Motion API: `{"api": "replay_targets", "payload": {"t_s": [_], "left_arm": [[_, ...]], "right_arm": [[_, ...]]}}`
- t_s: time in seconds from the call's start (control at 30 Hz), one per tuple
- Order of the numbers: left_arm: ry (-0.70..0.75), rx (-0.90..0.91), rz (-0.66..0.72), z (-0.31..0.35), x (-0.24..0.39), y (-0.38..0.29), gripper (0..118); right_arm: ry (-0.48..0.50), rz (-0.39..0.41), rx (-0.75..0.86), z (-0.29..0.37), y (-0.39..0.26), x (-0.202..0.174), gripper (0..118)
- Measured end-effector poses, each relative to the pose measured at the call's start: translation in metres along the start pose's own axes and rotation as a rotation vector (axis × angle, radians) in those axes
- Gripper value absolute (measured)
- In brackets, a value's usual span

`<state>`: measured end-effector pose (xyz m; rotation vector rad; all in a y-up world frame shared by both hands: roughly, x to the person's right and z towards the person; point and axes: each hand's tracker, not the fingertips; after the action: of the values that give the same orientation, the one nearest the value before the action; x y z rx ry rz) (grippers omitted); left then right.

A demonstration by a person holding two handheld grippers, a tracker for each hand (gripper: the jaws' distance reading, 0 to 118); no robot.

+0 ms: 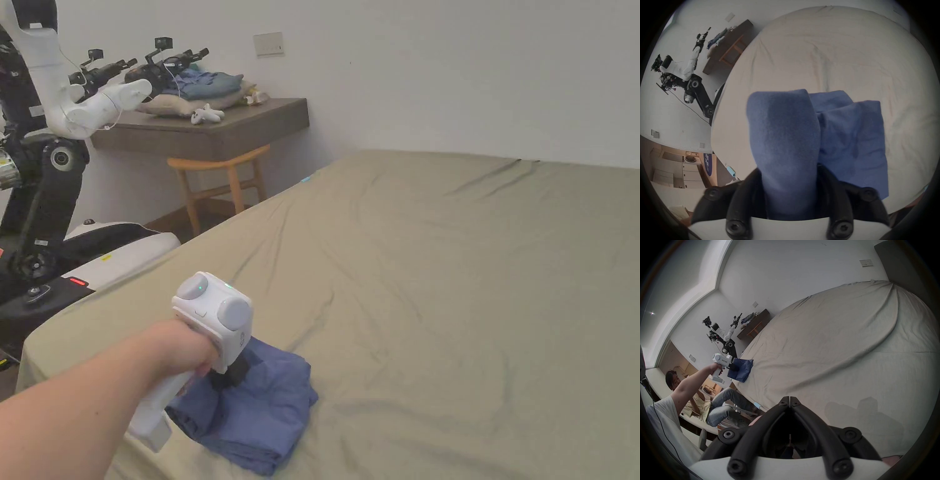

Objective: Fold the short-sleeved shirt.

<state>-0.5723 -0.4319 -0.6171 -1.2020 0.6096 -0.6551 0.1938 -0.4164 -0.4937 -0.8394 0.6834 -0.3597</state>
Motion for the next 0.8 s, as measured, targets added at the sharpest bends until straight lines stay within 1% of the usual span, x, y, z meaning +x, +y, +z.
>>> {"api": "replay_targets", "payload": {"t_s": [0.03, 0.07, 0.1, 0.2, 0.23, 0.3, 0.33, 0.37, 0.4, 0.43, 0.47, 0.5, 0.53, 0.6, 0.63, 0.7, 0.77, 0.8], "left_arm": [[0.056, 0.046, 0.007, 0.002, -0.005, -0.001, 98], [0.101, 0.087, 0.028, 0.007, -0.01, -0.001, 109], [0.119, 0.112, 0.036, 0.011, -0.015, -0.002, 111], [0.099, 0.219, 0.027, 0.042, -0.027, -0.005, 110], [-0.247, 0.202, 0.175, 0.05, -0.014, -0.009, 110], [-0.283, 0.264, 0.246, 0.083, -0.016, -0.012, 108], [-0.322, 0.307, 0.285, 0.101, -0.016, -0.015, 94], [-0.372, 0.355, 0.305, 0.12, -0.013, -0.018, 59], [-0.382, 0.387, 0.325, 0.139, -0.005, -0.02, 13], [-0.373, 0.421, 0.349, 0.158, 0.002, -0.022, 6], [-0.377, 0.478, 0.361, 0.18, 0.011, -0.025, 5], [-0.397, 0.522, 0.364, 0.201, 0.02, -0.027, 0], [-0.429, 0.57, 0.382, 0.223, 0.032, -0.028, 0], [-0.501, 0.676, 0.432, 0.268, 0.055, -0.031, 0], [-0.521, 0.7, 0.453, 0.291, 0.07, -0.032, 0], [-0.53, 0.806, 0.431, 0.335, 0.098, -0.032, 0], [-0.553, 0.918, 0.449, 0.381, 0.122, -0.038, 0], [-0.579, 0.956, 0.467, 0.398, 0.133, -0.041, 0]], "right_arm": [[-0.001, -0.003, 0.001, -0.002, 0.0, -0.003, 0], [-0.001, -0.004, 0.002, -0.002, 0.0, -0.003, 0], [-0.001, -0.002, 0.001, -0.002, 0.0, -0.003, 0], [0.001, 0.021, 0.008, -0.001, -0.001, -0.003, 0], [0.002, 0.028, 0.013, 0.0, -0.001, -0.004, 0], [0.0, 0.044, 0.023, 0.002, -0.001, -0.01, 0], [-0.001, 0.057, 0.03, 0.005, 0.0, -0.011, 0], [-0.005, 0.07, 0.039, 0.008, 0.001, -0.012, 0], [-0.014, 0.086, 0.052, 0.012, 0.003, -0.012, 0], [-0.02, 0.101, 0.066, 0.013, 0.004, -0.022, 0], [-0.03, 0.11, 0.085, 0.017, 0.007, -0.025, 0], [-0.052, 0.125, 0.106, 0.022, 0.01, -0.026, 0], [-0.076, 0.148, 0.125, 0.027, 0.014, -0.027, 0], [-0.147, 0.223, 0.168, 0.034, 0.022, -0.04, 0], [-0.189, 0.263, 0.19, 0.037, 0.027, -0.045, 0], [-0.27, 0.345, 0.236, 0.04, 0.034, -0.057, 0], [-0.368, 0.437, 0.316, 0.043, 0.035, -0.073, 0], [-0.406, 0.445, 0.367, 0.046, 0.035, -0.079, 0]]}}
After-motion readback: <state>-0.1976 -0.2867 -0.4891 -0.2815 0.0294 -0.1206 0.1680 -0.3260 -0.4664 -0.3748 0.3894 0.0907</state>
